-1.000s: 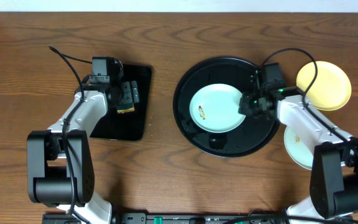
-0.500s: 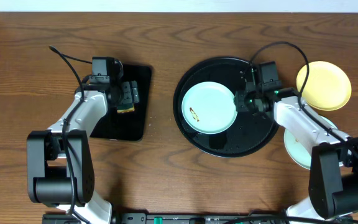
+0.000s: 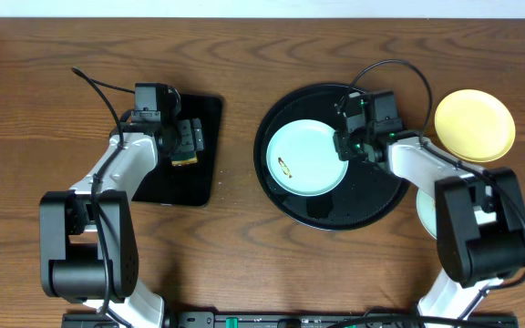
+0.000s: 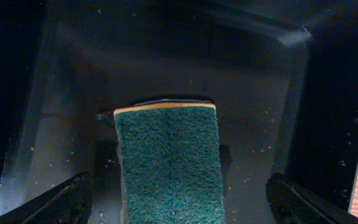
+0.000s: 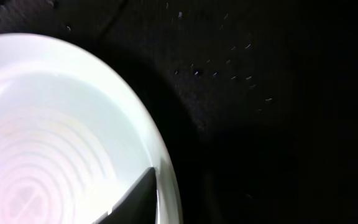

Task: Clean dirty plates on tray and stack at the side
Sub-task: 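Drag the mint plate to the tray's right edge and tilt it up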

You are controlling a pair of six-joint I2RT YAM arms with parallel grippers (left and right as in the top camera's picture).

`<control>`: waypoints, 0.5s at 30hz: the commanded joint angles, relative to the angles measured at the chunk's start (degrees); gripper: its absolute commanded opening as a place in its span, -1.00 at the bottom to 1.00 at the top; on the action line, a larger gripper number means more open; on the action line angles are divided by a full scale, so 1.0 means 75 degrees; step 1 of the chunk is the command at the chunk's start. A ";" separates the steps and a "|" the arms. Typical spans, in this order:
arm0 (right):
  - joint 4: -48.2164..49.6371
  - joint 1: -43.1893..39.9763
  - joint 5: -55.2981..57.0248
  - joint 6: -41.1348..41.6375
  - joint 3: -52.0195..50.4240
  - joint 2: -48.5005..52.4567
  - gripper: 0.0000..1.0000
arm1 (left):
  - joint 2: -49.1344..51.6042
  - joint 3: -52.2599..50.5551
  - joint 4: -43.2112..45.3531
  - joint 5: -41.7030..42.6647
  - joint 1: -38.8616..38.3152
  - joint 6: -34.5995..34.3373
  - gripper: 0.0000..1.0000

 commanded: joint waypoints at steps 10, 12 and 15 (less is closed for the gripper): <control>-0.0944 -0.0367 0.3066 0.2020 -0.0023 -0.1174 -0.98 | 0.0055 0.0076 -0.0026 -0.0044 0.0032 0.0076 0.77; -0.1309 -0.0519 0.3188 0.2512 -0.0023 -0.1399 -0.98 | 0.0055 0.0076 -0.0026 -0.0044 0.0032 0.0076 0.78; -0.1679 -0.0600 0.2836 0.2498 -0.0026 -0.1460 -0.98 | 0.0055 0.0076 -0.0026 -0.0041 0.0032 0.0076 0.77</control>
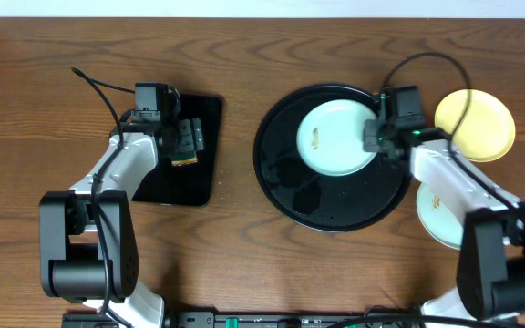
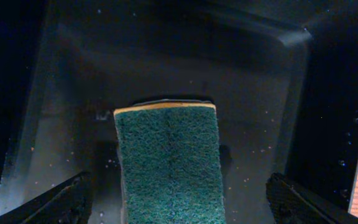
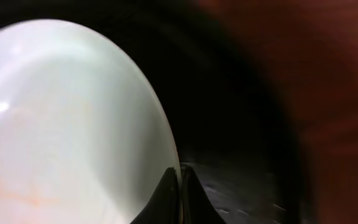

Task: Clean dirty plates on tray and stack at the side
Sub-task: 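Drag the mint plate to the tray's right edge and tilt it up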

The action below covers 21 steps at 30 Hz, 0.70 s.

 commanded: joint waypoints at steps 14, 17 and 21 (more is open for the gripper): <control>-0.1058 -0.0102 -0.0015 -0.1402 -0.0029 0.0064 0.15 | 0.0055 0.0076 -0.0029 -0.0041 0.0032 0.0076 0.77; -0.0968 -0.0201 0.0356 -0.1413 -0.0029 0.0064 0.15 | 0.0055 0.0076 -0.0029 -0.0038 0.0032 0.0076 0.77; -0.0819 -0.0385 -0.0003 -0.1411 -0.0029 0.0064 0.11 | 0.0055 0.0076 -0.0029 -0.0041 0.0032 0.0076 0.78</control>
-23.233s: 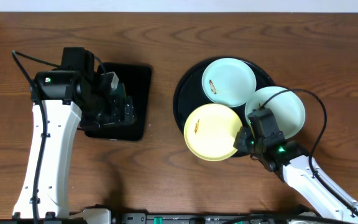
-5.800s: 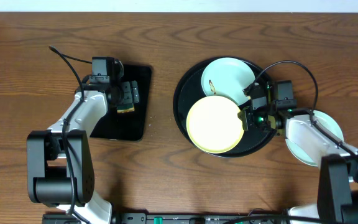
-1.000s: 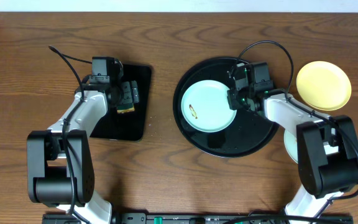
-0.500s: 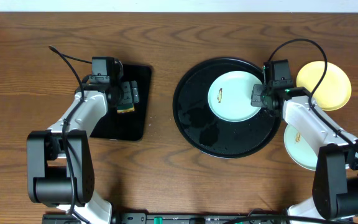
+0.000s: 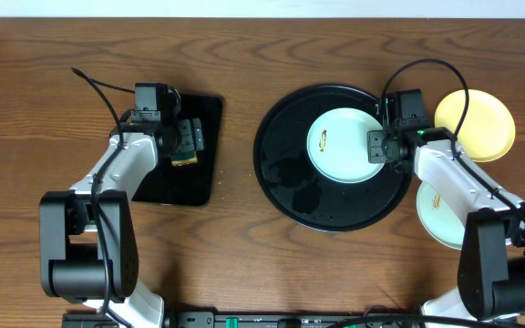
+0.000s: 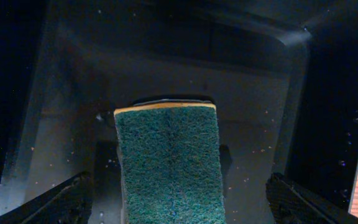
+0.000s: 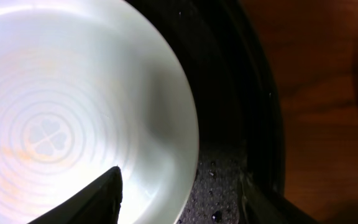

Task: Clean dirty plates on tray and stack at the side
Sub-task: 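Drag the mint plate to the tray's right edge and tilt it up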

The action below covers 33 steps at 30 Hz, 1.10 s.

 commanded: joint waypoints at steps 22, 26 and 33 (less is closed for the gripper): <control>0.0784 -0.0318 -0.1361 -0.0192 -0.0020 0.0749 -0.98 | 0.0055 0.0076 -0.0029 -0.0041 0.0032 0.0076 0.78; 0.0705 -0.0300 -0.2098 -0.0117 -0.0023 0.0699 -0.98 | 0.0055 0.0076 -0.0029 -0.0041 0.0032 0.0076 0.78; 0.0737 -0.0289 -0.2314 -0.0119 -0.0023 0.0699 -0.92 | 0.0055 0.0076 -0.0029 -0.0041 0.0032 0.0076 0.78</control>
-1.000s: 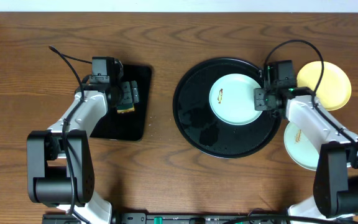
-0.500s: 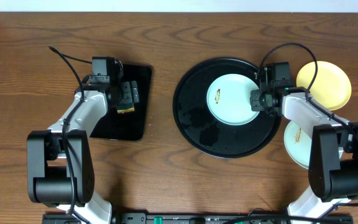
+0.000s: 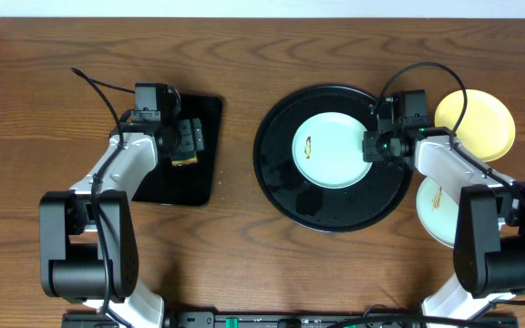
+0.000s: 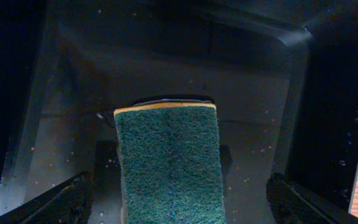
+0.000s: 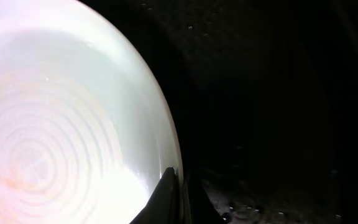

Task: Clean dirty plates on tray and stack at the side
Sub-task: 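Drag the mint plate to the tray's right edge and tilt it up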

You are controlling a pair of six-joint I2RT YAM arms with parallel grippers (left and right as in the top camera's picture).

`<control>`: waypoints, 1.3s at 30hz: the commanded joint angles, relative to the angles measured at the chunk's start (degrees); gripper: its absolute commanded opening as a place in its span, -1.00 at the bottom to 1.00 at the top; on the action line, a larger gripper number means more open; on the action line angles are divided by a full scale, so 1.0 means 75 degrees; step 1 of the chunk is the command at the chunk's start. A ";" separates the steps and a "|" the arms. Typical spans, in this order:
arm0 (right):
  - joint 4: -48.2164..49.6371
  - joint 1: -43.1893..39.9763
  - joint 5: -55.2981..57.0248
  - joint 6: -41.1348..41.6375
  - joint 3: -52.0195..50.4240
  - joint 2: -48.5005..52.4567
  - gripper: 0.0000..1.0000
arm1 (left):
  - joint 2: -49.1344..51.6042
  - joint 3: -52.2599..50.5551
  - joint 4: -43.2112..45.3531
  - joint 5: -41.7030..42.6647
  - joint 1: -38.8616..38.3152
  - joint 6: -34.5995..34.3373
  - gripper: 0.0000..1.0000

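A pale mint plate (image 3: 329, 150) with a small brown smear lies on the round black tray (image 3: 290, 196), a little right of its middle. My right gripper (image 3: 372, 146) sits at the plate's right edge. In the right wrist view its fingers (image 5: 174, 190) are shut on the plate's rim (image 5: 166, 137). A green sponge (image 4: 169, 162) lies in the black rectangular tray (image 3: 176, 182) at the left. My left gripper (image 4: 179, 202) hangs open over it, one finger on either side, neither touching it.
A yellow plate (image 3: 475, 125) lies on the table right of the round tray. A white plate (image 3: 436, 219) with a smear lies below it, partly under my right arm. Wooden table (image 3: 244, 255) all around.
My right gripper was open at the mint plate's right rim and is now shut on it. The plate lies slightly further left on the tray. The left arm and sponge have not moved.
The mint plate first lay left of the tray's middle with my right gripper at its rim. Then it was up at the tray's right, gripped. Then the gripper stood open beside it. Now the rim is gripped again. The left gripper stayed open over the sponge throughout.
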 commanded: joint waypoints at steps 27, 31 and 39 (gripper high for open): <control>-0.0321 0.0140 -0.0274 0.0189 -0.0050 -0.0087 -0.97 | 0.0055 0.0076 0.0000 -0.0038 0.0029 0.0070 0.78; -0.0321 0.0146 -0.0274 0.0192 -0.0050 -0.0087 -0.97 | 0.0050 0.0076 -0.1087 0.0152 0.0029 0.0044 0.78; -0.0294 0.0303 -0.0277 0.0192 -0.0050 -0.0087 -0.97 | 0.0122 -0.0160 -0.0997 0.0076 0.0023 0.0041 0.77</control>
